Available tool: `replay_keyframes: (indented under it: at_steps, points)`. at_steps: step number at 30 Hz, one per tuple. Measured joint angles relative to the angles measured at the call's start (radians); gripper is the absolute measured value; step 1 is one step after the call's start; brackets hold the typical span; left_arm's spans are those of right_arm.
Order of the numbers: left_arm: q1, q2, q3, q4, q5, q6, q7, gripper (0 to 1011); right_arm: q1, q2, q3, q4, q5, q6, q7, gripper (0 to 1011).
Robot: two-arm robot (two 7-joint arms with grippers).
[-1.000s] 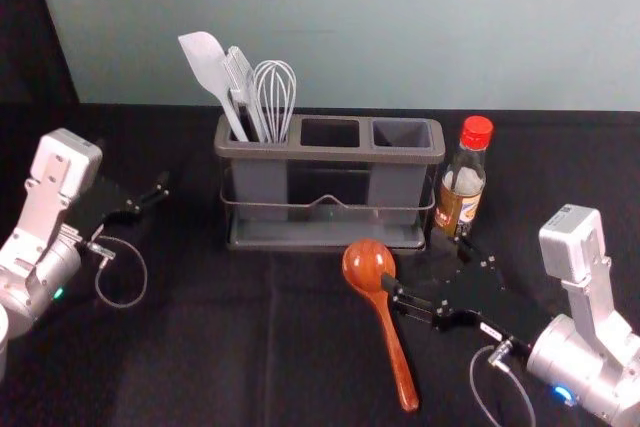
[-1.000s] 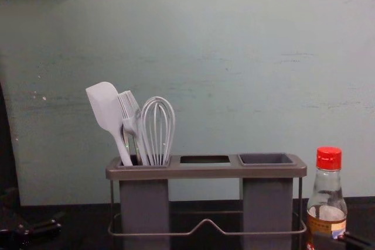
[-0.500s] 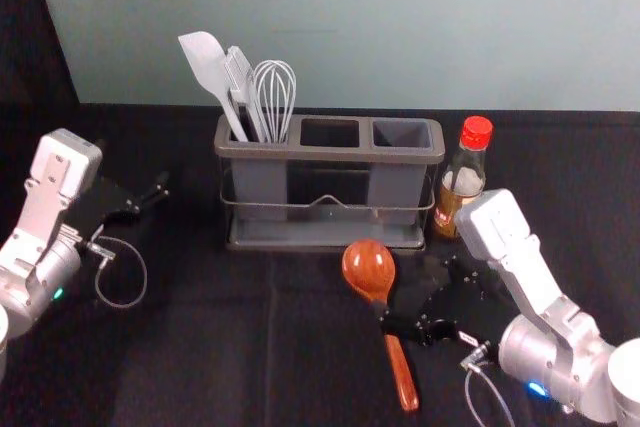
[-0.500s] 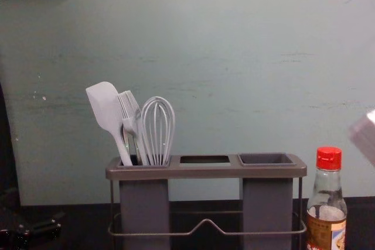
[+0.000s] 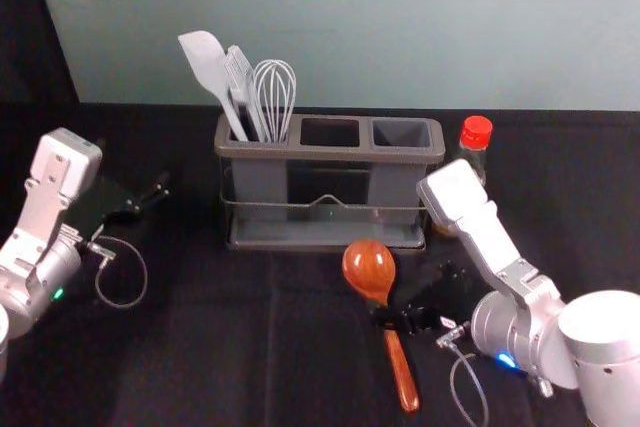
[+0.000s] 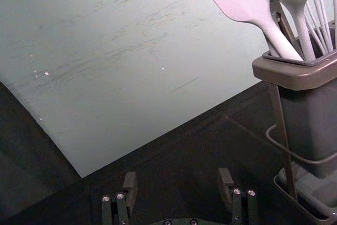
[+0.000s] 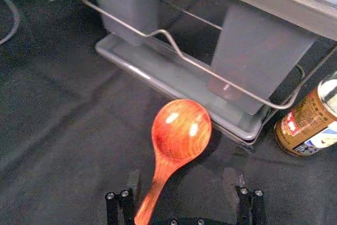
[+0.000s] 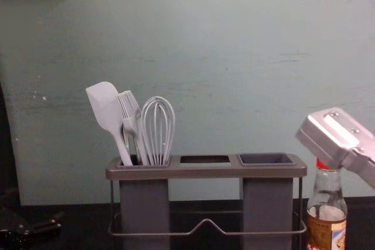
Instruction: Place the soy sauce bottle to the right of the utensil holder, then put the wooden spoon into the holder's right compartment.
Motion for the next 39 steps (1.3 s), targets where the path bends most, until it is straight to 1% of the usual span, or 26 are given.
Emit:
replay_keyframes:
  at_steps: [1, 5, 10, 15, 19, 20, 25, 39]
  points:
    - [0.0, 0.0, 0.0, 0.0, 0.0, 0.0, 0.0, 1005, 0.009, -0.016, 0.003, 0.014, -0.003, 0.008, -0.005, 1002]
    - [0.0, 0.0, 0.0, 0.0, 0.0, 0.0, 0.0, 1005, 0.033, -0.052, 0.009, 0.054, -0.006, 0.009, -0.008, 1002]
    - [0.0, 0.0, 0.0, 0.0, 0.0, 0.0, 0.0, 1005, 0.055, -0.074, 0.008, 0.086, -0.009, 0.014, -0.001, 1002]
    - [0.0, 0.0, 0.0, 0.0, 0.0, 0.0, 0.0, 1005, 0.082, -0.109, 0.012, 0.131, -0.01, 0.027, 0.016, 1002]
    - [0.0, 0.0, 0.0, 0.0, 0.0, 0.0, 0.0, 1005, 0.091, -0.127, 0.017, 0.147, -0.015, 0.031, 0.02, 1002]
    - [0.0, 0.0, 0.0, 0.0, 0.0, 0.0, 0.0, 1005, 0.091, -0.127, 0.017, 0.147, -0.015, 0.031, 0.02, 1002]
    - [0.0, 0.0, 0.0, 0.0, 0.0, 0.0, 0.0, 1005, 0.094, -0.15, 0.022, 0.157, -0.028, 0.031, 0.019, 1002]
    - [0.0, 0.0, 0.0, 0.0, 0.0, 0.0, 0.0, 1005, 0.091, -0.176, 0.021, 0.17, -0.062, 0.03, 0.028, 1002]
